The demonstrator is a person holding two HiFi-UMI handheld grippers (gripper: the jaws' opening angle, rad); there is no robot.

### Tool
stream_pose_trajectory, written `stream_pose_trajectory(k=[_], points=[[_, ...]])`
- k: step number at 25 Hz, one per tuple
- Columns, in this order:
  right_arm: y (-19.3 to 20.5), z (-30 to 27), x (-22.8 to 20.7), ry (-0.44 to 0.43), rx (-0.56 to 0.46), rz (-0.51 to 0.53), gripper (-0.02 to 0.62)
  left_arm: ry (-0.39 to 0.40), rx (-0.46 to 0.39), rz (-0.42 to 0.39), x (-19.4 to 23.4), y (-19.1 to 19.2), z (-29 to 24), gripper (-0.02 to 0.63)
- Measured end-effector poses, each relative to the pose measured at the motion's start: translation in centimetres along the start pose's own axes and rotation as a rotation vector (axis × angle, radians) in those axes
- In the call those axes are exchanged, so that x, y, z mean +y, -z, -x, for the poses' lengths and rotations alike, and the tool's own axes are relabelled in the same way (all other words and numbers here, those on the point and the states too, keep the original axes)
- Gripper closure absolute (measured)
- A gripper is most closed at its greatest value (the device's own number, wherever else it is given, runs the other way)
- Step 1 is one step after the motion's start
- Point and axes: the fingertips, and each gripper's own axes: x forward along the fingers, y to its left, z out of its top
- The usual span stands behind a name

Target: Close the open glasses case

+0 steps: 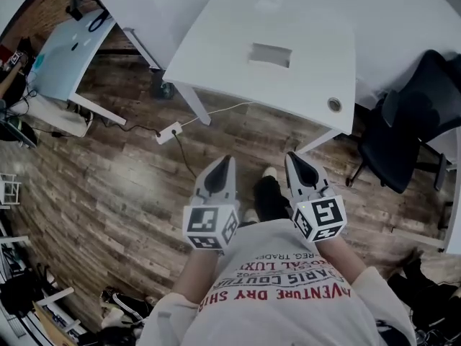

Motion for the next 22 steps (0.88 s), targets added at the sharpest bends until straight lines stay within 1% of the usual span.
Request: stream_pose_trajectory(k=[6,12,18,22], points=[[-1.3,-6.7,-4.4,-0.007,0.004,-0.015,0.583,-0.037,0.011,-0.012,2.7,-1.9,-6.8,0.601],[-3.9,-13.6,-9.8,-0.035,0.004,-0.048,0.583,-0.045,0.012,-0.013,4.3,-5.0,-15.3,0.601],[-6.1,-20.4,-16.0,-0.037,0.022,-0.054,0.583,-0.034,0.063,-0.006,5.4,-7.1,-24.7,0.601],[-7.3,-23.7,-19.6,-0.030,0.035,-0.051,0.583,-0.037,0.087,0.006,6.0,-8.3,-29.4,0.601]])
